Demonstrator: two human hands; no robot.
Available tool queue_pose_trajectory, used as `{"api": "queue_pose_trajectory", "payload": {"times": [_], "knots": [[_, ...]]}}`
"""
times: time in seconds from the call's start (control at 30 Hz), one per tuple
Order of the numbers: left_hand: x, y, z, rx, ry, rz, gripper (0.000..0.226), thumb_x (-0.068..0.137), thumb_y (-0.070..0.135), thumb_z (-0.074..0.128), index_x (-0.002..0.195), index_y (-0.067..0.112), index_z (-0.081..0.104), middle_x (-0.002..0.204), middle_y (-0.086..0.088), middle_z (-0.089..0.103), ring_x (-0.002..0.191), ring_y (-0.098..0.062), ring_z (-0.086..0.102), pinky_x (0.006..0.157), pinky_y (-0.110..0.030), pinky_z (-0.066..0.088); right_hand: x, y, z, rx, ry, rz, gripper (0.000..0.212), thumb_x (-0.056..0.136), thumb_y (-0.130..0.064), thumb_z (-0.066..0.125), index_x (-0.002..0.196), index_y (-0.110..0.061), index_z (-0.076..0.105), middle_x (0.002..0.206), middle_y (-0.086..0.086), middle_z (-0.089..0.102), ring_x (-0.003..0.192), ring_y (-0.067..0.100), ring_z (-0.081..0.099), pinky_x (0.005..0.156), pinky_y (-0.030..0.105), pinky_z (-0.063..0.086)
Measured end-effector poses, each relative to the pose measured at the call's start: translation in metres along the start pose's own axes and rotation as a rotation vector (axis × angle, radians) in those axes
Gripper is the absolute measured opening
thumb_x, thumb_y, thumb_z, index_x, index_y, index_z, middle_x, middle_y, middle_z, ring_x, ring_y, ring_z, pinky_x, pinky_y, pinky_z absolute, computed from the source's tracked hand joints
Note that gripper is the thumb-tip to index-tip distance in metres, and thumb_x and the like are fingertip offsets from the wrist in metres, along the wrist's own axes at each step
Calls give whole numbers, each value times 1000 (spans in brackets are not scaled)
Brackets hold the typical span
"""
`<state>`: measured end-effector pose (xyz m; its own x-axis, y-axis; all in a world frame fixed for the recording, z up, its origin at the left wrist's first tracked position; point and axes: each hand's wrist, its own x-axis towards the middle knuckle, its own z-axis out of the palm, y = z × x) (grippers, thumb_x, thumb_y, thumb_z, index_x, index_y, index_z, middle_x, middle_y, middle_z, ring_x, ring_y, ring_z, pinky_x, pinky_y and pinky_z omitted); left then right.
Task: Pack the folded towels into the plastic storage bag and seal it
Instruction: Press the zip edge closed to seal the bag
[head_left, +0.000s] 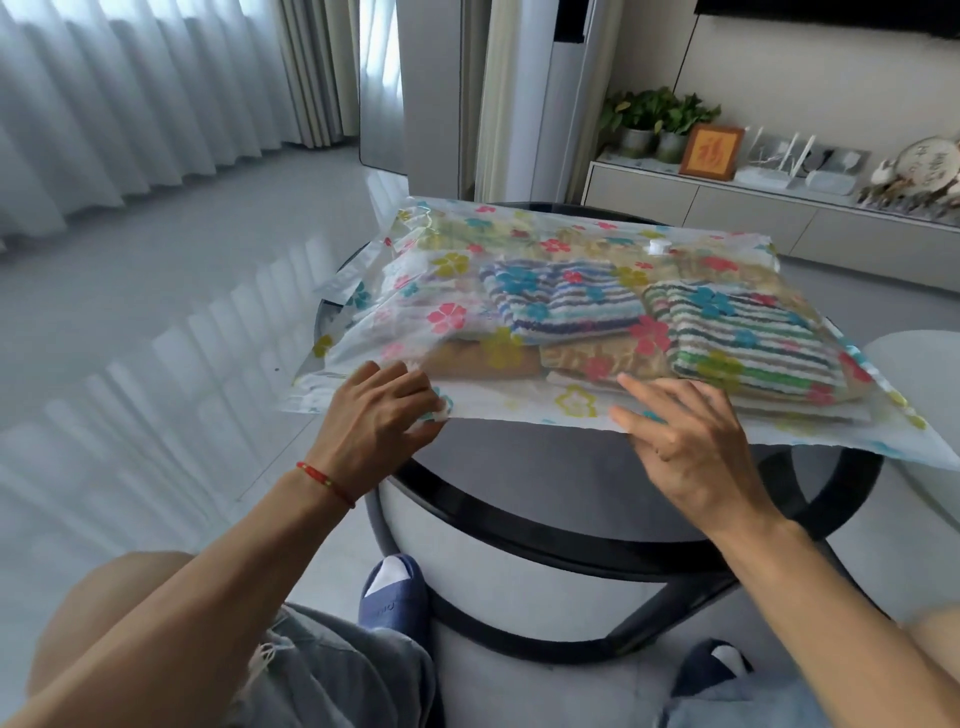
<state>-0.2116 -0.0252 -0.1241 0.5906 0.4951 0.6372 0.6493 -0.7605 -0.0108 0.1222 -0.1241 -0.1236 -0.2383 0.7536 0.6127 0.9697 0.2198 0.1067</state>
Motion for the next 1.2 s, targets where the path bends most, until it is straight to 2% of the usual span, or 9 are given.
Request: {"api": "queue_pose_trajectory", "payload": {"times": [0.1, 0.2, 0.27, 0.37, 0.43, 0.53, 0.7, 0.93, 1.2], "knots": [[-7, 3, -2, -3, 10, -31, 17, 93, 27, 68, 81, 15, 73, 79, -1, 64, 70, -27, 55, 59, -39, 42, 8, -28, 1, 22, 10, 74, 33, 73, -12, 87, 105, -10, 81, 136, 13, 68, 109, 37, 68, 99, 56, 47], [-8, 9, -3, 5, 30, -42, 18, 94, 25, 68, 80, 13, 72, 77, -4, 63, 67, -27, 55, 58, -39, 42, 35, -82, 13, 66, 5, 4, 43, 77, -27, 84, 117, -15, 76, 139, 10, 66, 119, 33, 64, 108, 57, 41], [-8, 9, -5, 4, 34, -27, 16, 93, 23, 68, 82, 12, 72, 78, -5, 62, 68, -27, 56, 59, -39, 42, 57, -119, 24, 105, -37, -50, 41, 79, -25, 83, 118, -16, 75, 141, 10, 65, 125, 31, 61, 111, 58, 39], [-9, 3, -10, 2, -14, 2, 14, 92, 24, 68, 85, 13, 72, 80, -5, 62, 71, -27, 57, 62, -39, 45, 75, -148, 36, 89, -56, -65, 20, 85, -14, 79, 105, -19, 79, 139, 6, 67, 126, 28, 61, 113, 56, 38], [-9, -3, -14, 8, -48, 18, 14, 92, 23, 67, 83, 13, 72, 80, -5, 62, 72, -28, 58, 64, -40, 45, 73, -149, 42, 66, -40, -63, 15, 86, -11, 78, 98, -20, 80, 136, 2, 69, 122, 26, 64, 111, 54, 41], [-13, -14, -23, 47, -64, 38, 17, 93, 23, 62, 81, 15, 72, 79, -4, 62, 70, -26, 56, 65, -38, 42, 67, -147, 46, 63, 5, -71, 14, 87, -10, 78, 99, -18, 78, 135, 1, 70, 116, 27, 65, 108, 55, 41], [-27, -42, -45, 107, -72, 1, 13, 91, 25, 68, 81, 17, 73, 79, -2, 63, 73, -27, 58, 71, -36, 40, 64, -142, 46, 96, 62, -66, 17, 85, -8, 81, 100, -15, 78, 132, 2, 72, 112, 28, 66, 106, 57, 41], [-50, -72, -63, 113, -86, -112, 11, 89, 29, 72, 84, 20, 74, 82, 0, 65, 73, -26, 59, 64, -35, 40, 59, -140, 52, 146, 113, -60, 9, 89, -14, 79, 98, -15, 77, 128, 1, 74, 108, 30, 67, 105, 56, 42], [-76, -95, -70, 72, -63, -251, 15, 92, 29, 69, 84, 16, 72, 82, 1, 63, 70, -26, 60, 58, -36, 48, 52, -139, 57, 191, 137, -47, 21, 84, -9, 82, 104, -13, 77, 122, 2, 76, 105, 28, 69, 104, 55, 44]]}}
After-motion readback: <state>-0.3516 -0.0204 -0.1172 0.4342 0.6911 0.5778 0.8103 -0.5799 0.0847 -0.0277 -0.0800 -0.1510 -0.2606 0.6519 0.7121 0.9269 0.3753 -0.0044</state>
